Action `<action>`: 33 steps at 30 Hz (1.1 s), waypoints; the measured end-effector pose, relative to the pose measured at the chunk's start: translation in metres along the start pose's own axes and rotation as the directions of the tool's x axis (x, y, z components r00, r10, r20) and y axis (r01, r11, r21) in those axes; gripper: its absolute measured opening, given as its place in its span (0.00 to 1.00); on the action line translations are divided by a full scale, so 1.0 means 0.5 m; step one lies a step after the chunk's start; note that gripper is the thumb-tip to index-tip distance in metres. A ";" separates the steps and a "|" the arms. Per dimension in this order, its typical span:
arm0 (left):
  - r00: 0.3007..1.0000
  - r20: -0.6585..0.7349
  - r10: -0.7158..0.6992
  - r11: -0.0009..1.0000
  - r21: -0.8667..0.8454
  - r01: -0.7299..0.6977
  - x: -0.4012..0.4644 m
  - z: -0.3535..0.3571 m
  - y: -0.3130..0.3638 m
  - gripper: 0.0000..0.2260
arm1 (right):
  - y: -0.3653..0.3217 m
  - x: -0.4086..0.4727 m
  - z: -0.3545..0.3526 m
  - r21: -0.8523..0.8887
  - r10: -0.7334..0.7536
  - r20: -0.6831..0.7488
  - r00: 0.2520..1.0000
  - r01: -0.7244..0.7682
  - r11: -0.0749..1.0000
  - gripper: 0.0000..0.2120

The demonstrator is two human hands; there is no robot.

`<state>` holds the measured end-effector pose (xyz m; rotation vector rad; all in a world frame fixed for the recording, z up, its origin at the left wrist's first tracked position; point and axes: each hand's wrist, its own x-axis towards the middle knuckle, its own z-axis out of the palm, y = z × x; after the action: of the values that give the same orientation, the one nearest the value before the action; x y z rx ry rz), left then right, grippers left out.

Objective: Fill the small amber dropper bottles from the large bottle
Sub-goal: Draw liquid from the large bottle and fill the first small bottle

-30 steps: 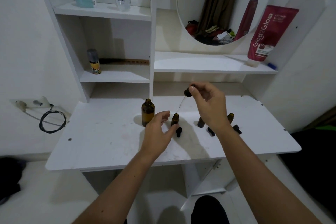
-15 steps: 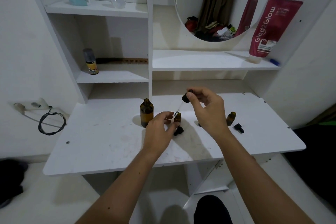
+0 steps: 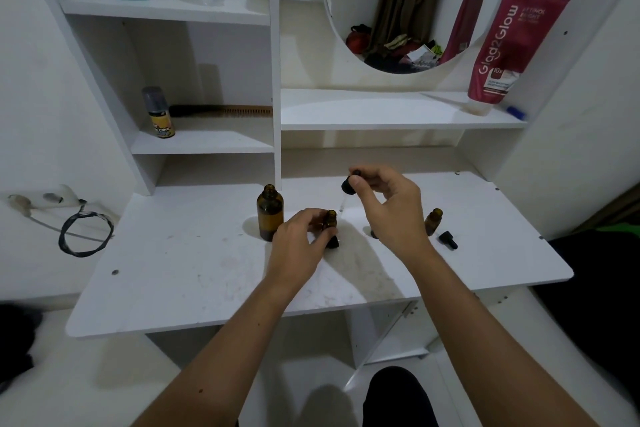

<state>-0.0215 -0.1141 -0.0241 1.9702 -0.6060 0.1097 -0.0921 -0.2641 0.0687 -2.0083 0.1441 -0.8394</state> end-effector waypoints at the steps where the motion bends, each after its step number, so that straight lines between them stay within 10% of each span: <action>1: 1.000 0.000 0.000 1.000 0.000 0.000 0.000 -0.001 -0.001 0.12 | 0.000 0.000 0.005 -0.008 -0.012 0.018 1.000 0.012 1.000 0.06; 33: 1.000 0.020 -0.020 1.000 -0.020 0.021 -0.002 -0.009 0.003 0.12 | 0.011 0.000 0.040 -0.039 0.066 0.099 0.993 -0.062 0.997 0.04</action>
<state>-0.0223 -0.1104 -0.0212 1.9593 -0.5970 0.0714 -0.0786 -0.2530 0.0573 -2.0636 0.1660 -0.6984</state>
